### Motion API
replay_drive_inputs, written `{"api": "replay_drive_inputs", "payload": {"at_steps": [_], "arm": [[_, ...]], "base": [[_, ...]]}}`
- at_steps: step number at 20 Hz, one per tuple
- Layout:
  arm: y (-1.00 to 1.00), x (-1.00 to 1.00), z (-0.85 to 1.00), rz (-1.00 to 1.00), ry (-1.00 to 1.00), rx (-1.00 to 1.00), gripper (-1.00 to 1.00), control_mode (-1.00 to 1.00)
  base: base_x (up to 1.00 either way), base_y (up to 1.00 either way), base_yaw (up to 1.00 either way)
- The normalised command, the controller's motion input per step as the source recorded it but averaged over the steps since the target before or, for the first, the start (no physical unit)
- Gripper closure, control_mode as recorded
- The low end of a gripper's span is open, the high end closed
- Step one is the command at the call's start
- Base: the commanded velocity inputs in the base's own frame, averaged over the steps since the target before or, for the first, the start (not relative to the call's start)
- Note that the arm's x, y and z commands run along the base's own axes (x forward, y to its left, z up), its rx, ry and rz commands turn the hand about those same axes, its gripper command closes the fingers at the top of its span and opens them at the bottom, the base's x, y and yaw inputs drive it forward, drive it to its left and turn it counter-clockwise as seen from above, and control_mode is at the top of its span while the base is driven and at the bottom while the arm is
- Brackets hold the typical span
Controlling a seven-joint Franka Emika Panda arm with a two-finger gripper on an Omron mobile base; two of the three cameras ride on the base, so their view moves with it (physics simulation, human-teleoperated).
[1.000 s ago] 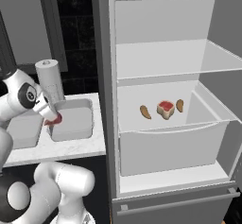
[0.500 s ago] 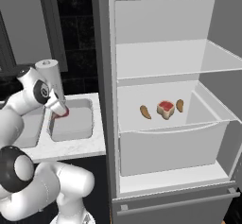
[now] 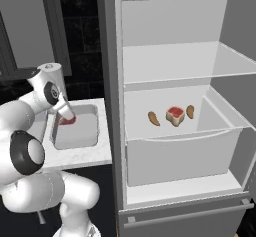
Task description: Place one sweet potato and one steak in each tupperware on the nearby counter, to pack two identical lunches.
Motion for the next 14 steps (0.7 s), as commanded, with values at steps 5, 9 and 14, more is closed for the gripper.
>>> {"api": "replay_drive_inputs", "payload": {"at_steps": [5, 9, 14], "arm": [[0.34, 0.00, -0.23, 0.05, -0.07, 0.00, 1.00, -1.00], [0.26, 0.10, -0.31, 0.08, -0.15, 0.00, 1.00, -1.00], [0.00, 0.28, -0.59, 0.04, -0.07, 0.00, 1.00, -1.00]], "base": [[0.00, 0.00, 0.00], [0.00, 0.00, 0.00], [0.00, 0.00, 0.00]]}}
